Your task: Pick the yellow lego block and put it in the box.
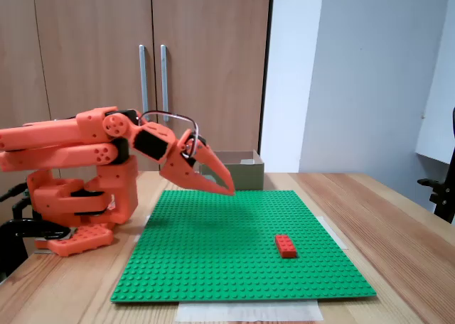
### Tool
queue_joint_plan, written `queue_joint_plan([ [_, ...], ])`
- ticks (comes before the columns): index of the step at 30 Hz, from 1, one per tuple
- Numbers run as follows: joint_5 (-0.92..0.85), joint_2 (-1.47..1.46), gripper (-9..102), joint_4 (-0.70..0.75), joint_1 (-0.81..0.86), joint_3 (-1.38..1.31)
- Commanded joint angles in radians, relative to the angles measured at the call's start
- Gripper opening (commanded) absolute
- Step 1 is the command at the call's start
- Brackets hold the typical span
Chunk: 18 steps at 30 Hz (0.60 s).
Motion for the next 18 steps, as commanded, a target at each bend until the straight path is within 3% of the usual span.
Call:
queue_joint_plan([
  [1,-0.003,0.011,-1,0.003,0.0,0.028],
  [18,-0.025,0.011,-1,0.127,0.009,0.051],
])
